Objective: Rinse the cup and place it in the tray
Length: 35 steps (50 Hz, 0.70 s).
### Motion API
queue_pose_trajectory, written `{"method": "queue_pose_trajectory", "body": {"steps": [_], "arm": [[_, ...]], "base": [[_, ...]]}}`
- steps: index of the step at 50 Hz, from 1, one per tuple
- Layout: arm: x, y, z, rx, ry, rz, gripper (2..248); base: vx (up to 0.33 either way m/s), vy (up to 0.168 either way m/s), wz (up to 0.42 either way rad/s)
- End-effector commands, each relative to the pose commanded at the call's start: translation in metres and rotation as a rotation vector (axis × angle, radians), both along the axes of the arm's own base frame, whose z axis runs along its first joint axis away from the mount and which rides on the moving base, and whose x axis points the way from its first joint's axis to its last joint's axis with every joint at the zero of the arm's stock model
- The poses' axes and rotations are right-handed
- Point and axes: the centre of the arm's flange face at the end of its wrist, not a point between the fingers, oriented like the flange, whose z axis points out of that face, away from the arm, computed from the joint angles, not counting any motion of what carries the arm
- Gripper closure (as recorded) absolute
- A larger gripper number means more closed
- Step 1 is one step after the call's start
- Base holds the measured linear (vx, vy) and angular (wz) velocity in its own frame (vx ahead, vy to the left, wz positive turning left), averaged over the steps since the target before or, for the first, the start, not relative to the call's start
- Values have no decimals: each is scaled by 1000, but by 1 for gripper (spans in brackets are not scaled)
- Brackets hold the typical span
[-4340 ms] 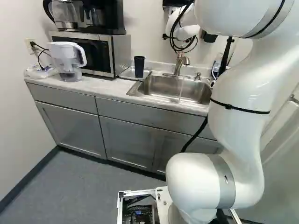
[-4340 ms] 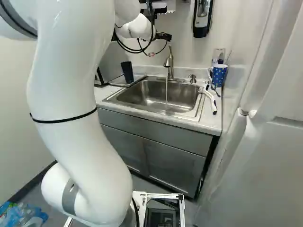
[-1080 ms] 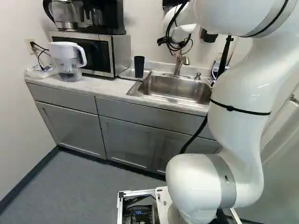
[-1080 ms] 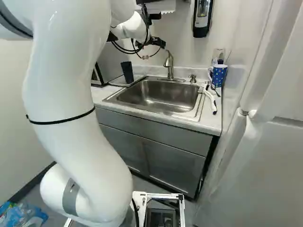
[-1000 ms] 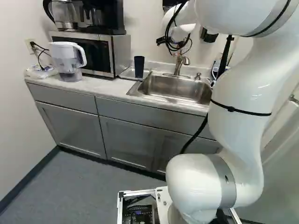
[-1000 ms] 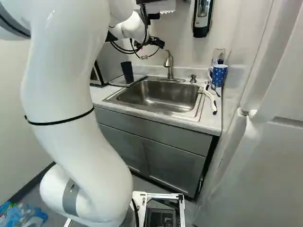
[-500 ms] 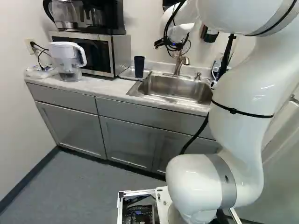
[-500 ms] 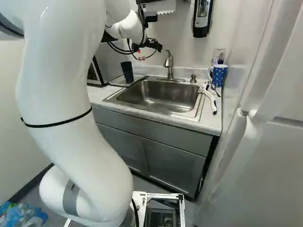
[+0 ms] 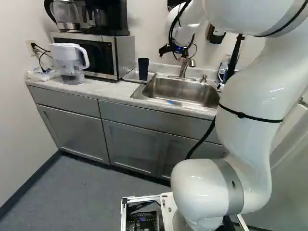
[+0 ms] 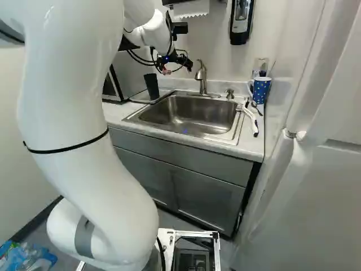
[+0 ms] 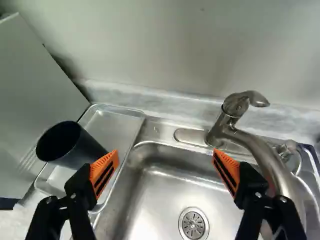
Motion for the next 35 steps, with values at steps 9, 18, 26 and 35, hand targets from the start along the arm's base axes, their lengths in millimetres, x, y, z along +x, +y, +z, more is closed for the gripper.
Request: {"method": "queue_pose_trajectory", "body": {"steps": [9,18,26,35], "arm": [[-10,2,-4,5,69,3,3],[-23,4,-9,10,139,5,3],[-36,5,-11,13,181,4,3],[-50,5,-11,14,183,2,3]], "base": [[0,0,0],[0,0,0],[0,0,0],[0,0,0]]}}
